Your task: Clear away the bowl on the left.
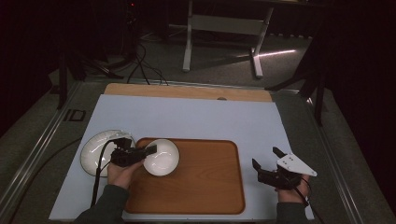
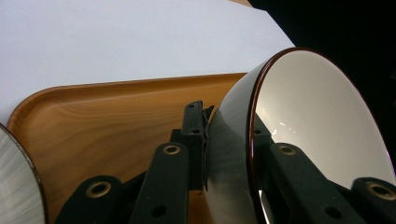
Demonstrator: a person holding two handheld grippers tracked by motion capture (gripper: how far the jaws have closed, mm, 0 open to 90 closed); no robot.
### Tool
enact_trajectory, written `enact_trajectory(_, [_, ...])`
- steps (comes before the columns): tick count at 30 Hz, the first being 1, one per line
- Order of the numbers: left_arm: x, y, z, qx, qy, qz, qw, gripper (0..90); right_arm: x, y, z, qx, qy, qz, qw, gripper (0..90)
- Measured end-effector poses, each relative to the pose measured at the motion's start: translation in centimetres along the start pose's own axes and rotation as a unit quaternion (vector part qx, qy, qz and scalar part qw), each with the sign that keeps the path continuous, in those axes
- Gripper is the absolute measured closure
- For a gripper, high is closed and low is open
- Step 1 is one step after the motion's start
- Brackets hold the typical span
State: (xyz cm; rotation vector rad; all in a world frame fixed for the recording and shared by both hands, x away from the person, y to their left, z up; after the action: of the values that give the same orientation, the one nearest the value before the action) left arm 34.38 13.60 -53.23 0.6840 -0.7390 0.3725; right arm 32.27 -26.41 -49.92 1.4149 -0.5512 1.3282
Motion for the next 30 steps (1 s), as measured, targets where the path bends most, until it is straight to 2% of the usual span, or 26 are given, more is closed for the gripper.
enact_trajectory(8, [0.1,-0.6,0.5,0.002,-0.007,0.001,1.0,77.6,0.0,0.0,0.1,-0.001,-0.002,0.001,1.0,13.8])
enact_trajectory(14, [-0.2,-1.5,1.2,-0.001,-0.018,-0.012,0.9998,77.6,0.0,0.0,0.1,-0.001,-0.001,0.002,1.0,13.8])
enact_trajectory(30, [-1.0,-3.3,2.3,0.006,-0.027,-0.028,0.9992,77.6,0.0,0.0,0.1,-0.001,0.0,0.001,1.0,13.8])
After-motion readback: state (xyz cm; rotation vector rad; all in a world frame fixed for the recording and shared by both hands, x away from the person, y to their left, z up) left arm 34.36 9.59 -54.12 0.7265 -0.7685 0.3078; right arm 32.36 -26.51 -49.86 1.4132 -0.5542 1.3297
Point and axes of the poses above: each handheld gripper's, and its own axes: y roughly backward along the jaws, x roughly out of its top, z roughly to its right, the point moved 8 cm from there along -y, roughly forward along the jaws, and after that the axes turned 5 degrees about -x, right-handed, at the moved point
